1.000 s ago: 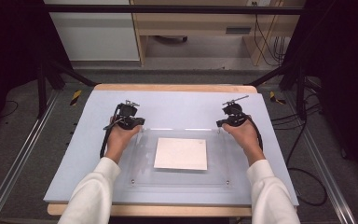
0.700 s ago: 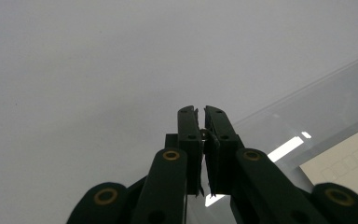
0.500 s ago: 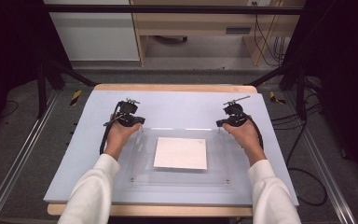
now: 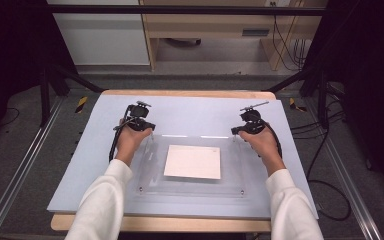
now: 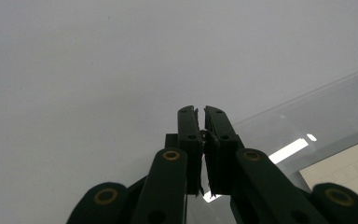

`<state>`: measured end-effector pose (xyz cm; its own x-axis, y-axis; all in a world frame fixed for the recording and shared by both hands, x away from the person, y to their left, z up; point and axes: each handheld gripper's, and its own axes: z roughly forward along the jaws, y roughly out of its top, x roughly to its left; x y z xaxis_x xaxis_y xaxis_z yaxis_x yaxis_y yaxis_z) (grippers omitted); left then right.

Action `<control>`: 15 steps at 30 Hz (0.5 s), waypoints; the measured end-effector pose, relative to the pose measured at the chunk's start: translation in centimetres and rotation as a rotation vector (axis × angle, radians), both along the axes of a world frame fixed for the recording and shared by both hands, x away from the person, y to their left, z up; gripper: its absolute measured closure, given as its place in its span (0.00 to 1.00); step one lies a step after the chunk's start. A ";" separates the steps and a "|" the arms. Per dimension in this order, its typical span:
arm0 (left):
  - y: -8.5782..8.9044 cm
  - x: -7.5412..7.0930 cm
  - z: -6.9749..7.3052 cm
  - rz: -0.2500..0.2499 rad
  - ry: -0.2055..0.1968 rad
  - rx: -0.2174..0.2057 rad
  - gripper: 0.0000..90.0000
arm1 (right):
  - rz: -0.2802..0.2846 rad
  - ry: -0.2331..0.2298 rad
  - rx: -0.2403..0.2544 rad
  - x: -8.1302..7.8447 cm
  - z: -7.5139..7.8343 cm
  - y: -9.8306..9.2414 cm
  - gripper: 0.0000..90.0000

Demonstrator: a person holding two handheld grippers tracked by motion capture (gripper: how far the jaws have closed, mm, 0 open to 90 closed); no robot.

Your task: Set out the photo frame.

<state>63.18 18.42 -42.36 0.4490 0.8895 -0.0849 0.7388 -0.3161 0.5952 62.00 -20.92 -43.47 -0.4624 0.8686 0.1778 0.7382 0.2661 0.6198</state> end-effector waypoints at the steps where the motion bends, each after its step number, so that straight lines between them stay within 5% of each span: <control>1: 0.0 0.0 0.0 0.000 0.000 0.001 0.95 | -0.002 0.002 0.001 0.0 0.0 0.0 0.90; 4: -0.1 0.1 0.0 -0.002 0.003 0.007 0.95 | -0.008 -0.004 -0.014 -0.2 0.1 0.0 0.84; 9: -0.1 0.2 0.1 0.001 0.008 0.006 0.95 | -0.029 -0.070 -0.043 -1.5 1.0 -0.6 0.59; 12: 0.0 0.2 0.1 -0.003 0.010 0.007 0.95 | -0.020 -0.166 -0.100 -3.6 1.7 -0.9 0.44; 15: -0.1 0.2 0.1 -0.005 0.009 0.013 0.95 | 0.006 -0.286 -0.152 -7.8 2.4 -0.8 0.32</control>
